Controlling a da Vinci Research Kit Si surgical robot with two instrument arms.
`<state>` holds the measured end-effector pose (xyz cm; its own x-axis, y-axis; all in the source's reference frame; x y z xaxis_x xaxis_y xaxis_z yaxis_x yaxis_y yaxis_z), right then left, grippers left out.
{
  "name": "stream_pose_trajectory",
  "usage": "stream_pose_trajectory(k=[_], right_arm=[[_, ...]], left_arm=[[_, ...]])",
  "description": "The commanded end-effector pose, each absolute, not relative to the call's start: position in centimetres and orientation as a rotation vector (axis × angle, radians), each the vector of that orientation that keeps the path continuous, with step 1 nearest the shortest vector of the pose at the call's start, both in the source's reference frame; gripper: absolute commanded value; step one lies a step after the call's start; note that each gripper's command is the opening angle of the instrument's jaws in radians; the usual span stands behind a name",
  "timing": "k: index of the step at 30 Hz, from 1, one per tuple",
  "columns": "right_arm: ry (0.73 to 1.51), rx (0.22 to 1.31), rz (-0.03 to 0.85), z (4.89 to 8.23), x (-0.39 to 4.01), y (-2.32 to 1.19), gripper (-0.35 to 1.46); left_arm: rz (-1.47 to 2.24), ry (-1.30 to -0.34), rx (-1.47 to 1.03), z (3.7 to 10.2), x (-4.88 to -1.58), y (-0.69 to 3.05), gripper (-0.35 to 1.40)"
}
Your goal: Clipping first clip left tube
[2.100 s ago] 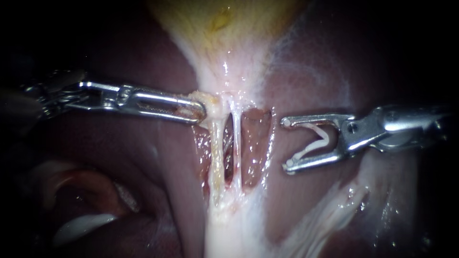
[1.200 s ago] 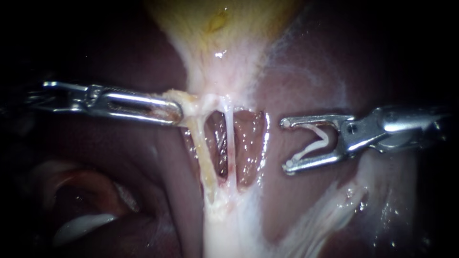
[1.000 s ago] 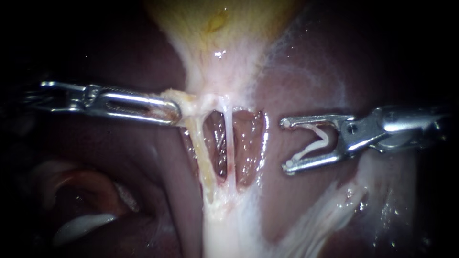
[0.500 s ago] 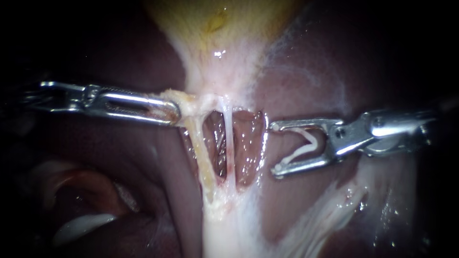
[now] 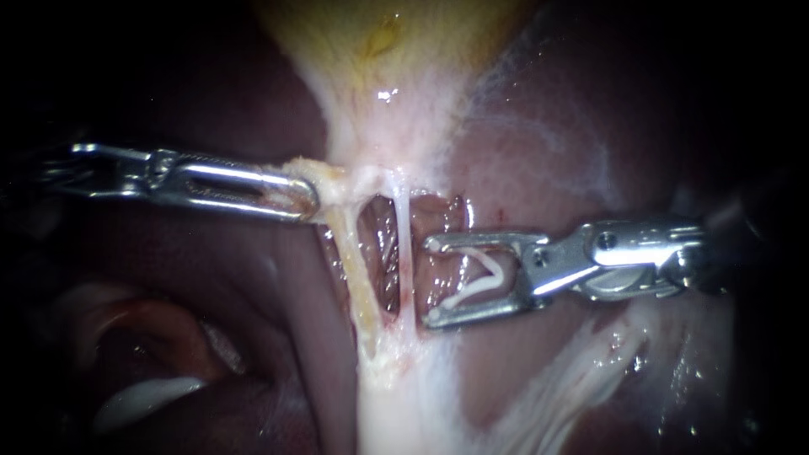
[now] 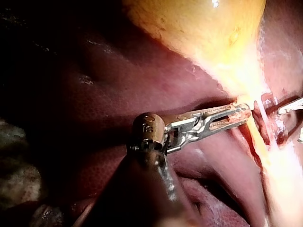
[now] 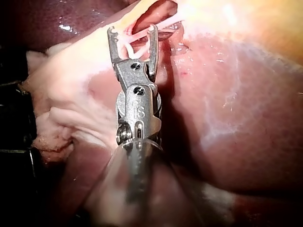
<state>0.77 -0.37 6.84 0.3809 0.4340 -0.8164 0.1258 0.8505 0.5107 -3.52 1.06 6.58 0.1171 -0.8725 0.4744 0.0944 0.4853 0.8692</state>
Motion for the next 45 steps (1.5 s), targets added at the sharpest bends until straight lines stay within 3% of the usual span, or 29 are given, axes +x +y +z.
stream_pose_trajectory(k=[1,35,45], right_arm=[[1.178,0.554,0.213,6.85,0.79,-0.37,0.5],[1.13,0.61,0.243,7.32,1.33,-0.62,0.5],[1.128,0.67,0.243,7.37,1.53,-0.72,0.49]], left_arm=[[-0.829,-1.254,0.794,6.58,-3.52,1.06,-0.35],[-0.829,-1.254,0.793,6.58,-3.54,1.05,-0.35],[-0.829,-1.254,0.792,6.58,-3.55,1.05,-0.35]])
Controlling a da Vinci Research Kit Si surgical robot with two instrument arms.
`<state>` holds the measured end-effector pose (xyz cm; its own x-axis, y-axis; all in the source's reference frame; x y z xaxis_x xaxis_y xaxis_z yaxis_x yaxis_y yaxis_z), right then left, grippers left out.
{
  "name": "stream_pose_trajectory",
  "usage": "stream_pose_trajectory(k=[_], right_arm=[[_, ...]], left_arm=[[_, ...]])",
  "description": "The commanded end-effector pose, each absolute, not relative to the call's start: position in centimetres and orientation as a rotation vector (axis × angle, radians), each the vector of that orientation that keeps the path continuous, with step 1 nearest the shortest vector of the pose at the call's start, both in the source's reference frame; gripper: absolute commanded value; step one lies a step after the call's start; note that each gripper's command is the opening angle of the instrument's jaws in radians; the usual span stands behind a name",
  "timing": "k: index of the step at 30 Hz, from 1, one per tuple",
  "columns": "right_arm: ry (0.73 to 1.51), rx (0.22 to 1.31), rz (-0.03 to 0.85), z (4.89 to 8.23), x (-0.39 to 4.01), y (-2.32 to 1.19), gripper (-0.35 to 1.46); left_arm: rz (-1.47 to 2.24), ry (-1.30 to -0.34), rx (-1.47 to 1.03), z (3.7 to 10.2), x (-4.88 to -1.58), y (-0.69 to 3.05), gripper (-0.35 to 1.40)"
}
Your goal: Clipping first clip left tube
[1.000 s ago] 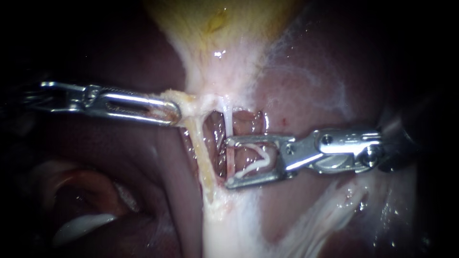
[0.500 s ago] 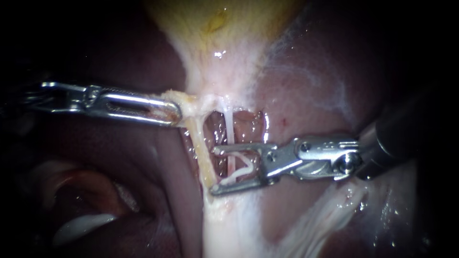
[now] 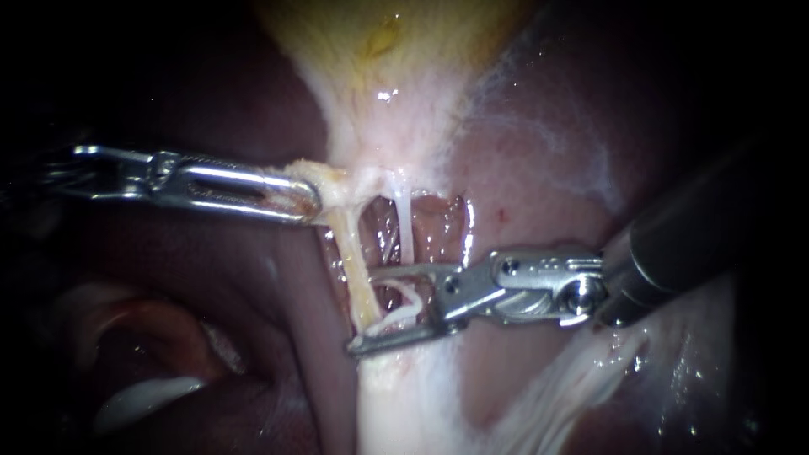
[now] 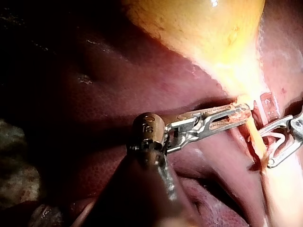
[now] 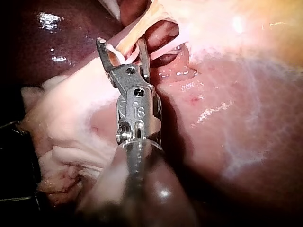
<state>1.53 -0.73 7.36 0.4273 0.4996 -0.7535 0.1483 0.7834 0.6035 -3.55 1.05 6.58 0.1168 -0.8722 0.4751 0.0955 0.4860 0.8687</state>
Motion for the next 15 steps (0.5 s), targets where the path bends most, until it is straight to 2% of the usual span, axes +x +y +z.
stream_pose_trajectory(k=[1,15], right_arm=[[1.129,0.672,0.238,7.38,1.55,-0.73,0.48],[1.119,0.694,0.255,7.48,1.76,-0.81,0.48]], left_arm=[[-0.829,-1.254,0.792,6.58,-3.55,1.05,-0.35],[-0.83,-1.254,0.792,6.58,-3.56,1.05,-0.35]])
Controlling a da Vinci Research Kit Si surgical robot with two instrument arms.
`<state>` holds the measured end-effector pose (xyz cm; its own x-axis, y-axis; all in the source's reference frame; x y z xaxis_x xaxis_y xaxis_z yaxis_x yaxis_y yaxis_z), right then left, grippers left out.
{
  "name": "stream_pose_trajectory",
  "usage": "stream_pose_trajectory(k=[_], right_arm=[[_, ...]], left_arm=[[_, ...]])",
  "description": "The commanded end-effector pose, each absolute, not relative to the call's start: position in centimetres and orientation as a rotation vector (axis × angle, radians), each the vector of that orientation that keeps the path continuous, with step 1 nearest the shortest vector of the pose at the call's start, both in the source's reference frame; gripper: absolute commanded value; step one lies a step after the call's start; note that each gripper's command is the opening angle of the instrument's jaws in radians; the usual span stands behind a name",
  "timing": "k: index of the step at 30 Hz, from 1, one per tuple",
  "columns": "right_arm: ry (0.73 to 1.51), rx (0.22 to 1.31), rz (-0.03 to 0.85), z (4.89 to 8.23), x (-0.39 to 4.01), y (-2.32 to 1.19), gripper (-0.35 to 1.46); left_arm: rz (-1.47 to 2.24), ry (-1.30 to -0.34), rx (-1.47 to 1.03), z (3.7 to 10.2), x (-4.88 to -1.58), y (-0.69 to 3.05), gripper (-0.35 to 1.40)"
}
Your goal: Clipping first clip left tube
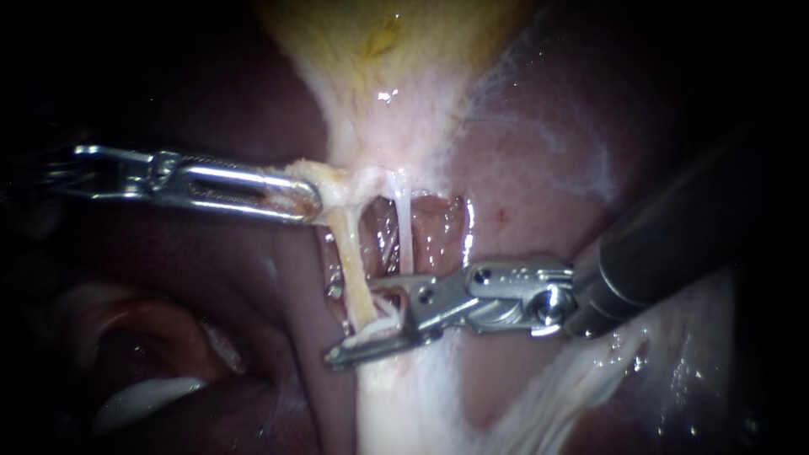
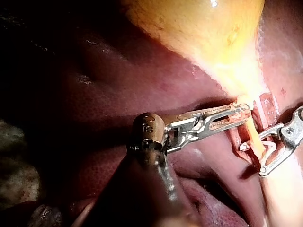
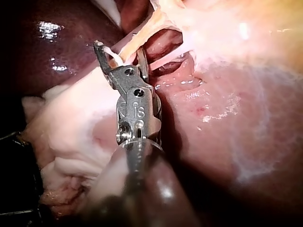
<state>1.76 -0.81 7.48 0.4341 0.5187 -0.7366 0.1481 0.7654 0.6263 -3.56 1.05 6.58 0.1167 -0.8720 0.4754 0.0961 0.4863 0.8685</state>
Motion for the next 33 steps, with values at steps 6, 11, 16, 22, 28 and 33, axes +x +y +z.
stream_pose_trajectory(k=[6,11,16,22,28,33], right_arm=[[1.117,0.709,0.254,7.52,1.83,-0.84,0.48],[1.115,0.719,0.255,7.56,1.88,-0.87,0.47],[1.11,0.736,0.259,7.59,1.91,-0.89,0.45],[1.103,0.777,0.262,7.61,1.94,-0.92,0.39],[1.075,0.788,0.278,7.61,1.92,-0.91,0.23],[1.059,0.786,0.29,7.61,1.89,-0.91,0.0]], left_arm=[[-0.83,-1.254,0.791,6.59,-3.57,1.04,-0.35],[-0.83,-1.254,0.791,6.6,-3.58,1.04,-0.35],[-0.83,-1.254,0.791,6.6,-3.58,1.05,-0.35],[-0.83,-1.254,0.79,6.61,-3.59,1.05,-0.35],[-0.829,-1.254,0.79,6.62,-3.59,1.05,-0.35],[-0.829,-1.254,0.79,6.62,-3.59,1.05,-0.35]])
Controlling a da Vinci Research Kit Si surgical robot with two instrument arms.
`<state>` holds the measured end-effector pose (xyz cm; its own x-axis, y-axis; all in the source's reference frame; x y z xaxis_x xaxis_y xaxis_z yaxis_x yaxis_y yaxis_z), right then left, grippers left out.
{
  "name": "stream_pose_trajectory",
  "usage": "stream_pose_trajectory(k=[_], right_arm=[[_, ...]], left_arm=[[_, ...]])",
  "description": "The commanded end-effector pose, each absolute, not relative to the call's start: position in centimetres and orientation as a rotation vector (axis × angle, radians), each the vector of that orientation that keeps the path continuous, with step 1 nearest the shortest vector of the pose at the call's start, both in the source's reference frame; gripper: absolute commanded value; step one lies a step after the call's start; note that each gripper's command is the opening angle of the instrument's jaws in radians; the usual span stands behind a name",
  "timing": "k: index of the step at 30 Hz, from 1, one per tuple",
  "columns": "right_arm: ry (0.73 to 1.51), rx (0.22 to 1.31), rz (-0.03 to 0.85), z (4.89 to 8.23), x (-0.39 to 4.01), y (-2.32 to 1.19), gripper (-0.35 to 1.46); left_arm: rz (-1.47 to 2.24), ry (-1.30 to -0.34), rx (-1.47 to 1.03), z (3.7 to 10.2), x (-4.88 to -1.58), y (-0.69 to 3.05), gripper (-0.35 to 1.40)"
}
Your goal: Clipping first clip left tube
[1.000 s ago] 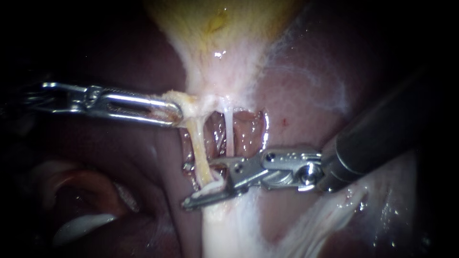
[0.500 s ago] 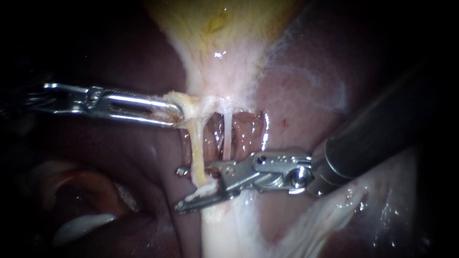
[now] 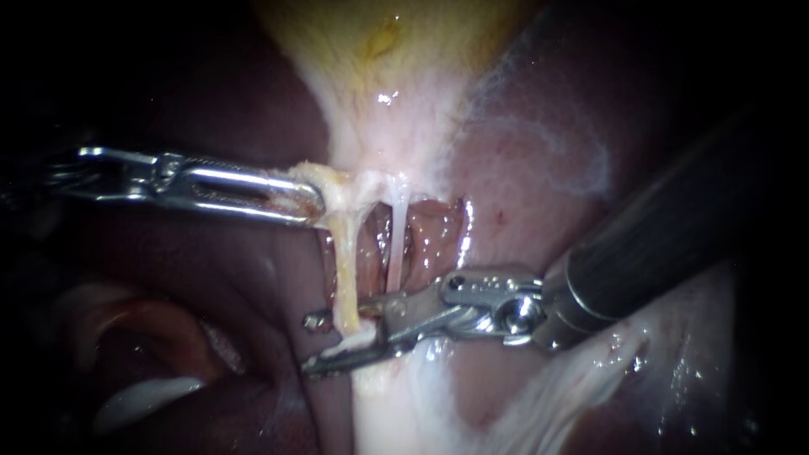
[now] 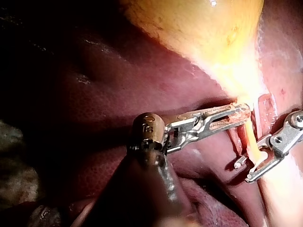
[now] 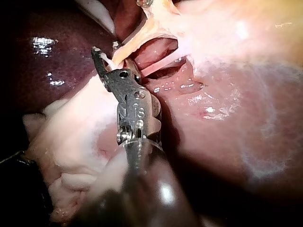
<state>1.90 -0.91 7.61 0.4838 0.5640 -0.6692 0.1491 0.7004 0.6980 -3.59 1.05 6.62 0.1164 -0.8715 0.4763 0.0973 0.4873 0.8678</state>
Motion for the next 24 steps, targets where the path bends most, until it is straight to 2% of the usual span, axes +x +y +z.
stream_pose_trajectory(k=[1,6,9,15,24], right_arm=[[1.057,0.787,0.297,7.61,1.89,-0.91,-0.06],[1.042,0.799,0.331,7.61,1.88,-0.91,-0.35],[1.015,0.813,0.353,7.6,1.86,-0.9,-0.35],[0.936,0.799,0.34,7.57,1.84,-0.89,-0.35],[0.911,0.793,0.341,7.5,1.8,-0.86,-0.35]], left_arm=[[-0.829,-1.254,0.79,6.63,-3.59,1.05,-0.35],[-0.829,-1.254,0.79,6.63,-3.59,1.05,-0.35],[-0.829,-1.254,0.79,6.63,-3.59,1.05,-0.35],[-0.829,-1.254,0.79,6.63,-3.59,1.05,-0.35],[-0.829,-1.254,0.79,6.63,-3.59,1.06,-0.35]])
